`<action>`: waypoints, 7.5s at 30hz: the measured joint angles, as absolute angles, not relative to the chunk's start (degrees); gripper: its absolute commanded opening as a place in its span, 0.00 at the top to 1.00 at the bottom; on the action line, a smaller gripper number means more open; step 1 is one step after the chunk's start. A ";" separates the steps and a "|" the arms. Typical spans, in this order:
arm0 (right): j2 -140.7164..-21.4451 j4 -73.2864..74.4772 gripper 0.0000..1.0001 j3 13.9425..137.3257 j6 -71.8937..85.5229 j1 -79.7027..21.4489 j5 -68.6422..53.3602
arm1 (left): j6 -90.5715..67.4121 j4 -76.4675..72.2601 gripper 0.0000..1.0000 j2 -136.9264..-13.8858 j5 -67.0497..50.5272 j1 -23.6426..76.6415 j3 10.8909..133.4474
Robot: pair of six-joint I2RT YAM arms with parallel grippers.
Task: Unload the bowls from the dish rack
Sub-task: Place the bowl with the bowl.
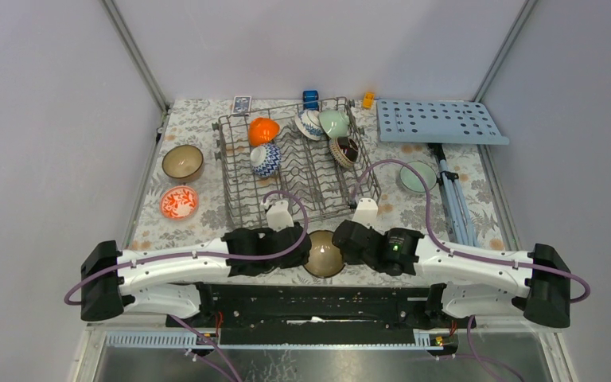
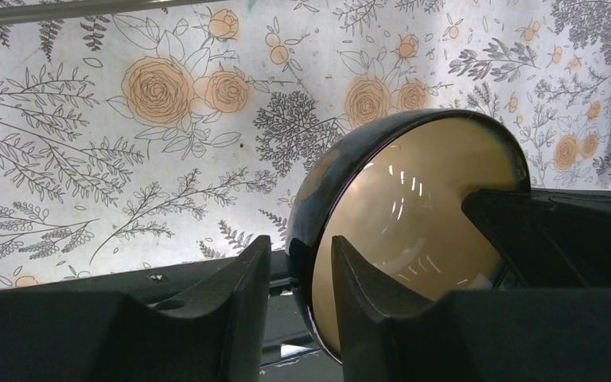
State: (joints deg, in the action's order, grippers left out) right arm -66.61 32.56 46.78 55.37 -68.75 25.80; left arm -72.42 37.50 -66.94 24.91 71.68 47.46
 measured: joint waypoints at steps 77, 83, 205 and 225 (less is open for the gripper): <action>-46.98 7.03 0.18 36.69 27.14 -69.12 2.52 | -46.30 28.88 1.00 -93.19 -2.83 -22.13 77.69; -44.49 8.45 0.18 36.71 25.41 -69.12 4.14 | -45.91 30.35 1.00 -96.62 -1.76 -23.40 78.43; -40.34 13.50 0.18 36.25 25.12 -69.12 8.56 | -40.16 29.71 1.00 -102.48 3.03 -22.70 77.23; -40.34 13.50 0.18 36.07 25.12 -69.12 8.56 | -40.80 27.35 1.00 -101.32 2.50 -22.81 75.07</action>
